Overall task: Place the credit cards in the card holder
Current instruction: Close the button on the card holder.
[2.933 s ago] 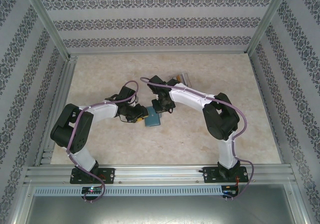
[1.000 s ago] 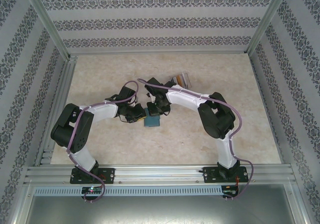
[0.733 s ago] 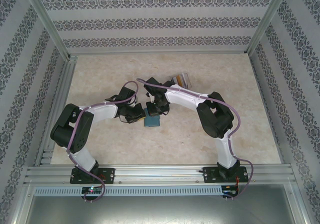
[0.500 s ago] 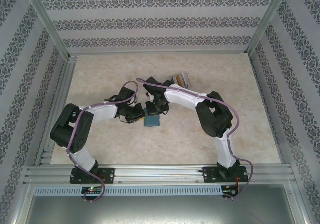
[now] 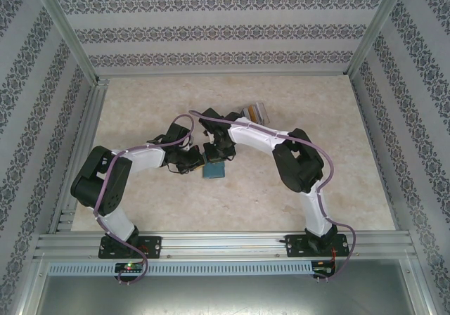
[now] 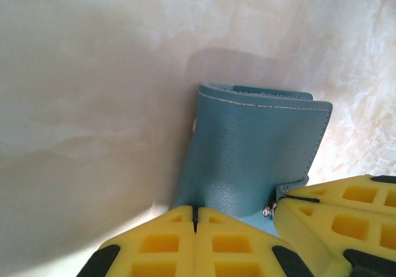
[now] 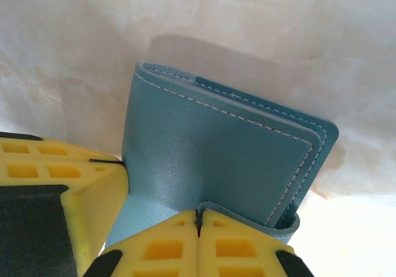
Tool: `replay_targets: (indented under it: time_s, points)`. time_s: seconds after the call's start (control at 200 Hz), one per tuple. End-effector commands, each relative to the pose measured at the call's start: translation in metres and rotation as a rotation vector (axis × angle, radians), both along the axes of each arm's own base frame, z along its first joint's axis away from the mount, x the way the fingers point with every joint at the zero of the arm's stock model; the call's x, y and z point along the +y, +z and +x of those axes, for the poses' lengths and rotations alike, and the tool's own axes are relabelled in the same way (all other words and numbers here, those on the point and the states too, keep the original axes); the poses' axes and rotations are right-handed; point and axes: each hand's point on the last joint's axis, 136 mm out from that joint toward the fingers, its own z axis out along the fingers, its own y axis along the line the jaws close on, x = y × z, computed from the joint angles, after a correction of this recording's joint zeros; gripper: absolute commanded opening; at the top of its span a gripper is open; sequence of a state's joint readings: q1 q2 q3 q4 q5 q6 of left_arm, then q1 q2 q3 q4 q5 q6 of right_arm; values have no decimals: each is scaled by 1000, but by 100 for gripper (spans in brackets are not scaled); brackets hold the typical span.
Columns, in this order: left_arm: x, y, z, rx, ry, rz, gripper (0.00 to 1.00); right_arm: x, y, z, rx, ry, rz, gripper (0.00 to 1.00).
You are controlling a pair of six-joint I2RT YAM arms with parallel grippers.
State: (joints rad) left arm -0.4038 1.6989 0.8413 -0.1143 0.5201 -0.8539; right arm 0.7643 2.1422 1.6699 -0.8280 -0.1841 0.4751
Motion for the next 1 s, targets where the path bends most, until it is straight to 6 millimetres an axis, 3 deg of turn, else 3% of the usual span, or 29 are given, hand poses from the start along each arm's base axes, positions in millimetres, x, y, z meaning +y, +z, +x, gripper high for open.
replay_targets:
  time_s: [0.0, 0.535, 0.994]
  points:
    - [-4, -19, -6, 23, 1, -1, 4, 6, -52, -21, 64, 33, -81, 0]
    - [-3, -22, -9, 23, 4, -2, 3, 2, -85, -48, 123, 34, -156, 0]
    - [0, -19, -11, 12, 8, -3, 3, -28, -117, -67, 171, 18, -258, 0]
